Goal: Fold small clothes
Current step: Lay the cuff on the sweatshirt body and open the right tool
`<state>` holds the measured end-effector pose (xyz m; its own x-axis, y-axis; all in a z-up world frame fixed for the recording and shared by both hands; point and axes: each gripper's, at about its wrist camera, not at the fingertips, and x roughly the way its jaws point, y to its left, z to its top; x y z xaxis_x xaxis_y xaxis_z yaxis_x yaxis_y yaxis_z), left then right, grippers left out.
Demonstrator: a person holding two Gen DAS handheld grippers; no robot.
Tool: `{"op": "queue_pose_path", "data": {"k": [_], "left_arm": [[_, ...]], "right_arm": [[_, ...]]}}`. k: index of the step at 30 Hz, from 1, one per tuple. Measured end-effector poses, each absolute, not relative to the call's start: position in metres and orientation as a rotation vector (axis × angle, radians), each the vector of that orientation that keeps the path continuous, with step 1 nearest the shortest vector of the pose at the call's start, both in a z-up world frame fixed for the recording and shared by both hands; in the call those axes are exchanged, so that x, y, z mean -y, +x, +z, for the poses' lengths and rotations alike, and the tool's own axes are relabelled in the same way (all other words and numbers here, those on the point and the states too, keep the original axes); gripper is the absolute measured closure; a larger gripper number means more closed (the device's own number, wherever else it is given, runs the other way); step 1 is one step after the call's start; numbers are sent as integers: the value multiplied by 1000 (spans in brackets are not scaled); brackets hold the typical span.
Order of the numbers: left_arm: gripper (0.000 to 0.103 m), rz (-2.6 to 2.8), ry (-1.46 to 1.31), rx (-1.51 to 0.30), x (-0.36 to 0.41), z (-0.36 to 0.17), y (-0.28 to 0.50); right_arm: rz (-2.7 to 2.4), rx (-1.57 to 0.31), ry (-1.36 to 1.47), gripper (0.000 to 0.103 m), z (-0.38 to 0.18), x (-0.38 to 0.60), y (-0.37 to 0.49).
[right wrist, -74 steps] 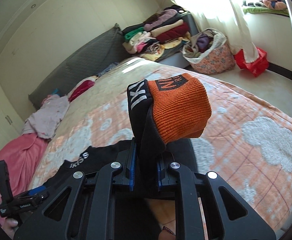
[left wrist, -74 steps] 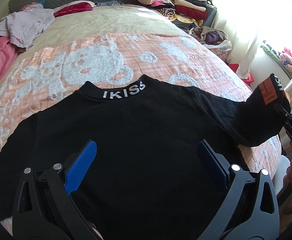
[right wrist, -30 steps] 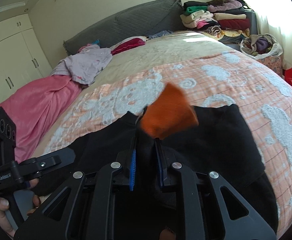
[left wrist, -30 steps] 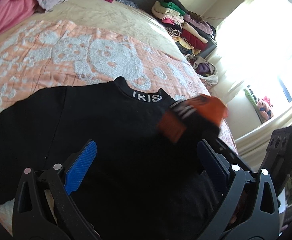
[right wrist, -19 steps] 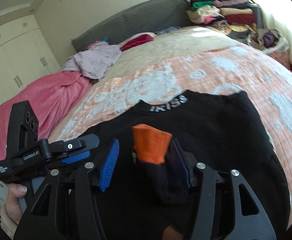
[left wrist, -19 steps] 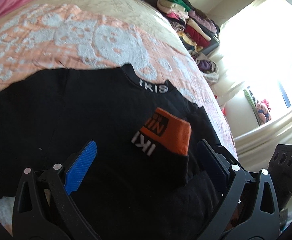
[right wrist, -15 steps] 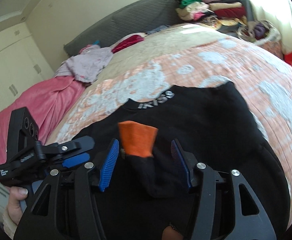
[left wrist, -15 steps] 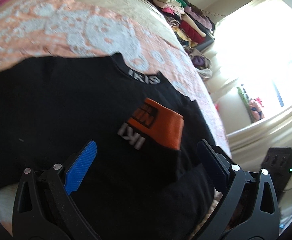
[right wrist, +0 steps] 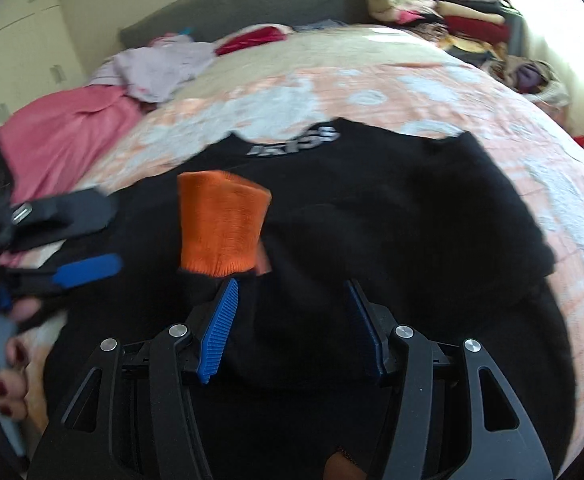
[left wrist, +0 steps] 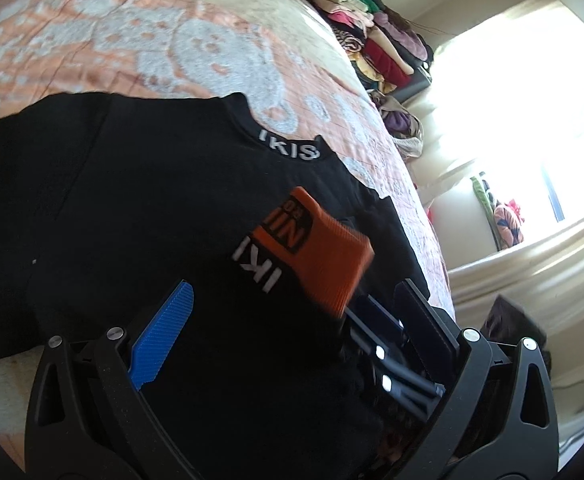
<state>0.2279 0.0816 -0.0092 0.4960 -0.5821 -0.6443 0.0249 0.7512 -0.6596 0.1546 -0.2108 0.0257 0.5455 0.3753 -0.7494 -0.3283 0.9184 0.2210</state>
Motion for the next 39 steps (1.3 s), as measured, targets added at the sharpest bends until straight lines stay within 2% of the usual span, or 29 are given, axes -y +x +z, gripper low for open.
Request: {"op": "queue_pose_path", "data": {"k": [8,12,13,14,15,17,18,19,28,33,35,39], "left_arm": [[9,-416,-672,-1050,-86,-25,230],[13,-416,-669,-1081,-77,-38,229],[23,-417,-663,-1080,-74,-40,229],[41,-411,-641,-1085,-69,-43,229],[49,-407,-626,-1084,-67,-44,229],[75,-374,-564,-1069,-63,-43,229],[81,-370,-540,-1060,-62,-41,230],[91,-379,-510,-1041,-60,-37,231],[94,-353,-360,-846,-73,21,229],[92,-295,-327,-905,-87,7,237],[75,-264,-320,-927,-91,3,239],[73,-214,-325,-883,-104,14,233]], "right_arm": [[507,-882,8,49,36,197,126],[440,-853,70,43,46,228,120],[420,-847,86,43,48,236,119],[392,-840,107,43,51,248,119],[371,-834,120,43,53,257,117],[332,-817,148,43,58,274,116],[312,-809,165,43,60,285,117],[289,-801,181,43,62,295,117],[202,-795,257,43,58,341,116],[177,-813,263,43,53,345,120],[167,-816,259,43,53,345,122],[144,-818,230,43,53,342,126]]}}
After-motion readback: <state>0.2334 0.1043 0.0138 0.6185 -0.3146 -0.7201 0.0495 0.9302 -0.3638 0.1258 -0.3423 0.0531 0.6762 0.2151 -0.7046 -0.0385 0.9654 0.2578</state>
